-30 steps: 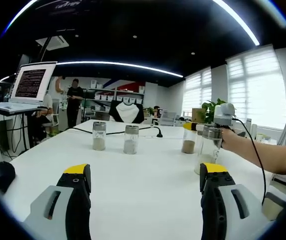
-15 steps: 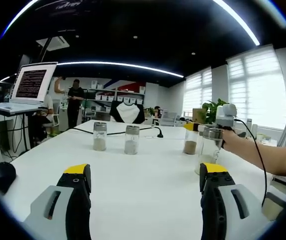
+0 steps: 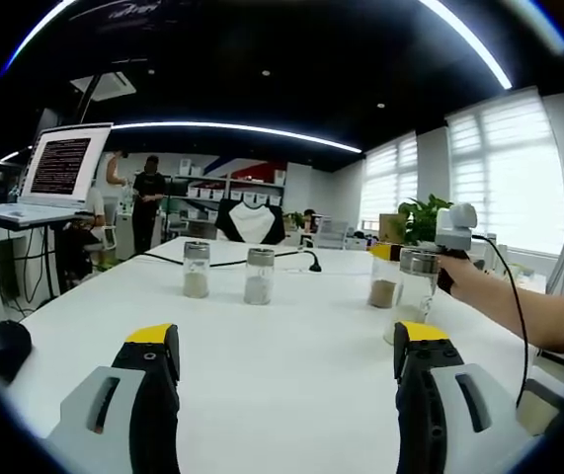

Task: Rotate the seasoning bottle until the label or dispensing opening points toward the visible target arrow and the bottle remains upright within the marked orientation range

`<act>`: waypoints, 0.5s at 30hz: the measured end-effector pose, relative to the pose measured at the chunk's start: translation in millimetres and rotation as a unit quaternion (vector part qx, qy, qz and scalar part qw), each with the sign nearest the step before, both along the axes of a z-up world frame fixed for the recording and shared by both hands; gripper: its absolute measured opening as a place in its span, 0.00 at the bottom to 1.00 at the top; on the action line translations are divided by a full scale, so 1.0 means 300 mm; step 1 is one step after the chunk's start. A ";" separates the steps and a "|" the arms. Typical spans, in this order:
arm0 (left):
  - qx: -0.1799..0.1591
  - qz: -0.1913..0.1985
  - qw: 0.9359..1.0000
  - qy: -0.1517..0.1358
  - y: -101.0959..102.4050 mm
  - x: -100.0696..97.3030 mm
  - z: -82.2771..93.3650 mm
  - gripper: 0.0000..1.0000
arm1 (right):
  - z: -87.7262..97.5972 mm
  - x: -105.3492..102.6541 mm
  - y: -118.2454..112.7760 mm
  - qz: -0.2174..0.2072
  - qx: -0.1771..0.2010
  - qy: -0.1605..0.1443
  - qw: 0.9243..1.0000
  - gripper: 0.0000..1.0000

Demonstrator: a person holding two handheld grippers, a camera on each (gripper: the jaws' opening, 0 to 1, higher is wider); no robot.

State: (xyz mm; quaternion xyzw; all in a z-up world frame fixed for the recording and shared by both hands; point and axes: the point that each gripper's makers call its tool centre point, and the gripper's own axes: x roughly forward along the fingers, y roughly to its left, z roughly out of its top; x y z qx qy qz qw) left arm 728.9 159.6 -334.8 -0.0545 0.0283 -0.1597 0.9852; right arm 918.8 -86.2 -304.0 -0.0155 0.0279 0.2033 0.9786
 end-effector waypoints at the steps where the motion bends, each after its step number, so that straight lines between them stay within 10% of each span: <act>1: 0.000 0.000 1.000 0.001 0.001 0.000 -0.001 0.94 | 0.000 -0.005 -0.003 0.000 0.000 0.000 1.000 0.41; 15: -0.001 0.001 1.000 -0.001 0.003 0.000 0.001 0.94 | 0.006 -0.089 -0.028 -0.007 0.003 -0.002 1.000 0.41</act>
